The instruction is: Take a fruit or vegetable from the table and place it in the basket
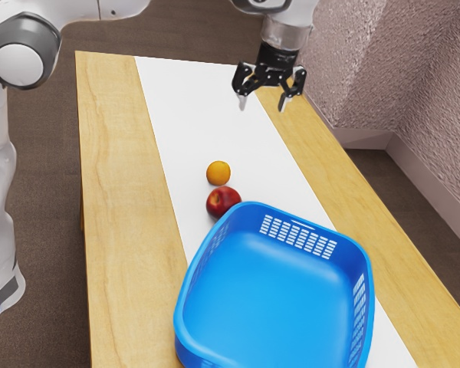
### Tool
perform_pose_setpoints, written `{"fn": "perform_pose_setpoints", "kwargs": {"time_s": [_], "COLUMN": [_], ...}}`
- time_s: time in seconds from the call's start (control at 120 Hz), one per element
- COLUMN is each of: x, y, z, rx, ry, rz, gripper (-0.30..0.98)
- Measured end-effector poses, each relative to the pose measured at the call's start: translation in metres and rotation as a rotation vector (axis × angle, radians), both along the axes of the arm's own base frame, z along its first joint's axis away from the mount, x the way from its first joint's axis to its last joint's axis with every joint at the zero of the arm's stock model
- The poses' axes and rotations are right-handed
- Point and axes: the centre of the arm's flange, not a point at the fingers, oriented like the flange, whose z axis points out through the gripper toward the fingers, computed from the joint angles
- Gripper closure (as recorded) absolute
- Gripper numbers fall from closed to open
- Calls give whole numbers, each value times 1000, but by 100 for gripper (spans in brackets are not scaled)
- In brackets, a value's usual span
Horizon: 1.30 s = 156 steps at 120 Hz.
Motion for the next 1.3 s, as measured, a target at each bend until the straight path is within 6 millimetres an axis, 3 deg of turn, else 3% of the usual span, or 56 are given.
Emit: {"fn": "perform_pose_setpoints", "kwargs": {"time_s": [0.233,0.325,0.4,0.683,0.8,0.958,1.15,1.3], "x": [0,-7,-4,-9,4,7,12,14], "y": [-13,-24,-30,-45,-59,-79,-65,-64], "z": [2,12,7,16,16,13,9,-13], "rx": [-36,-66,-74,-96,-102,-94,-73,-90], "ry": [-7,-19,-11,-38,-61,-81,-90,-70], "rz": [216,242,200,-449,-742,-1107,-1401,-1599], "gripper": [0,0,0,0,0,0,0,0]}}
